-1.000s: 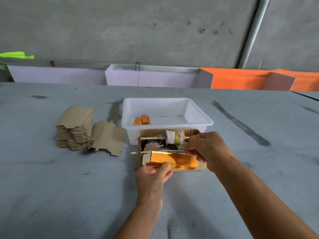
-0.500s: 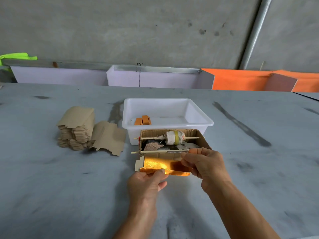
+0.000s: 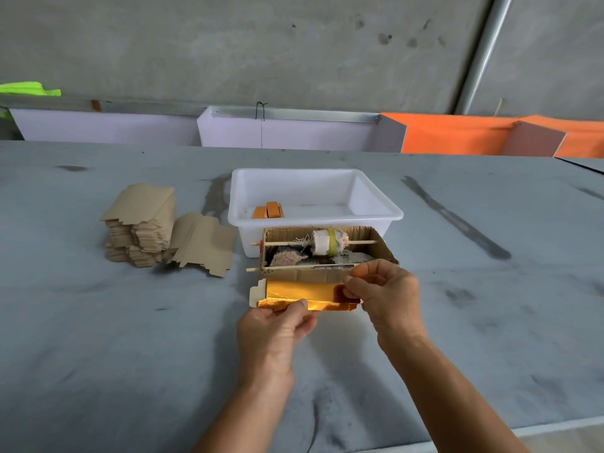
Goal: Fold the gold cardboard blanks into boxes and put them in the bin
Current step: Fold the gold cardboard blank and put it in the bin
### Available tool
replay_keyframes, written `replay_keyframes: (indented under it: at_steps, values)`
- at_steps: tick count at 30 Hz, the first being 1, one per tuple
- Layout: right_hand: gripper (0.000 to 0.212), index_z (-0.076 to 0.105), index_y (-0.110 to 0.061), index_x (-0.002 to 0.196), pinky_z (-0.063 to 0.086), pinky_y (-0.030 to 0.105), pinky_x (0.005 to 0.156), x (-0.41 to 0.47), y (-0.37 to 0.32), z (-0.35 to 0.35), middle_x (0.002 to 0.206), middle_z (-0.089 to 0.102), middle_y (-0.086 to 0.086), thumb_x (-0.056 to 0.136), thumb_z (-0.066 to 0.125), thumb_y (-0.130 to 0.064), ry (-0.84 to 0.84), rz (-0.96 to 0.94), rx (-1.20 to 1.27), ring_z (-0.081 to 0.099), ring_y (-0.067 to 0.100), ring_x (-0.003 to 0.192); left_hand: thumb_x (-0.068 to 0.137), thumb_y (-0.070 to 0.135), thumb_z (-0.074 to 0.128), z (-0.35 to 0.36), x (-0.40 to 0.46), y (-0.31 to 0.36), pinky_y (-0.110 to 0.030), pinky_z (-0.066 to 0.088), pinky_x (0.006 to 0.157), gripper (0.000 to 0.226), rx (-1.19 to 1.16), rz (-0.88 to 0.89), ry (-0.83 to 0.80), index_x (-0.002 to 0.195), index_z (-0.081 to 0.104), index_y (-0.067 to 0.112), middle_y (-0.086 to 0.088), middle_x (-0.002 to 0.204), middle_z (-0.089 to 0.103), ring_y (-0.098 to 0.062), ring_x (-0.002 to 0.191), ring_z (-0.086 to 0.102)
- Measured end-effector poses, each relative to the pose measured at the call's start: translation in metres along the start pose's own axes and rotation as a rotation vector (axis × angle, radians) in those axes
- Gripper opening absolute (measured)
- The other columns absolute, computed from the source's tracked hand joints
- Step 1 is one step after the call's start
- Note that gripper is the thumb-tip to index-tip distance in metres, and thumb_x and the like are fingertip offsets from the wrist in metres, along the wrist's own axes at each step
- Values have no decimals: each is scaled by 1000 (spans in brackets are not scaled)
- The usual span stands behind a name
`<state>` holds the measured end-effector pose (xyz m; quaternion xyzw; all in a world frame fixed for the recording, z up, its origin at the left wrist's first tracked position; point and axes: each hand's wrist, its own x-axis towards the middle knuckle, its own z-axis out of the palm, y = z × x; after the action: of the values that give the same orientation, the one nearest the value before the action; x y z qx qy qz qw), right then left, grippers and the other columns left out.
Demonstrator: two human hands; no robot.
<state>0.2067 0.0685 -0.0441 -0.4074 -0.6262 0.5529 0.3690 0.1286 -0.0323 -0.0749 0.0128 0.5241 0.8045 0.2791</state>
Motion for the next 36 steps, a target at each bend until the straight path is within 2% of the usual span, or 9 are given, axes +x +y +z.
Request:
replay_keyframes:
  at_steps: [3,5,7,12,16,20,24,30,36]
  values:
    - [23,65,-13,66,49,20,52,4,2,-4,59,66,3,76,65,9,36,-25,-87,62,10,51,78,-12,65,1,-2,1,-24,58,54,10,0,2,12,76,63,-2,-17,70,67,-20,54,67]
    - [22,65,-15,67,45,18,49,-1,1,-9,60,68,2,76,68,5,38,-37,-71,60,8,50,78,-13,65,2,-5,3,-24,58,53,13,-3,10,19,72,63,-2,-14,65,67,-19,52,66]
    - [21,64,-13,68,40,12,43,-13,-2,-11,56,66,0,74,72,5,-27,-55,20,59,6,47,78,-13,65,2,-7,5,-25,58,53,15,-21,26,14,69,63,-1,-11,60,67,-19,51,66]
    - [17,64,-8,70,40,14,42,-36,-5,1,59,66,7,73,73,6,-201,38,237,62,10,50,78,-12,66,2,-14,5,-27,58,56,15,-15,72,-37,67,65,-1,-12,61,69,-22,57,69]
    - [15,65,-8,71,38,14,42,-39,-4,8,61,68,8,73,74,5,-205,106,261,61,9,50,77,-12,66,-1,-14,6,-33,60,61,14,-8,85,-39,69,66,-1,-13,64,69,-24,62,70]
    - [12,66,-7,75,40,14,43,-38,-4,12,61,69,4,74,74,3,-201,125,235,63,9,52,77,-11,66,-2,-14,6,-28,58,57,13,-7,77,-30,69,65,-2,-12,62,69,-23,61,70]
    - [15,66,-8,72,39,13,41,-39,-6,13,59,69,3,73,74,5,-192,138,215,63,8,50,79,-11,64,-2,-16,7,-27,58,58,12,-16,75,-43,70,64,-3,-11,62,69,-21,61,70]
    - [18,66,-6,68,39,10,40,-41,-10,14,66,69,10,74,70,10,-204,115,215,62,8,47,80,-13,62,0,-18,8,-28,59,61,14,-26,92,-45,70,64,-2,-11,64,68,-20,60,68]
    - [14,67,-2,70,37,9,38,-42,-12,17,55,64,6,74,70,12,-193,128,196,59,7,43,80,-13,62,0,-17,5,-26,57,58,9,-20,138,-48,78,65,-5,-11,66,68,-18,60,68]
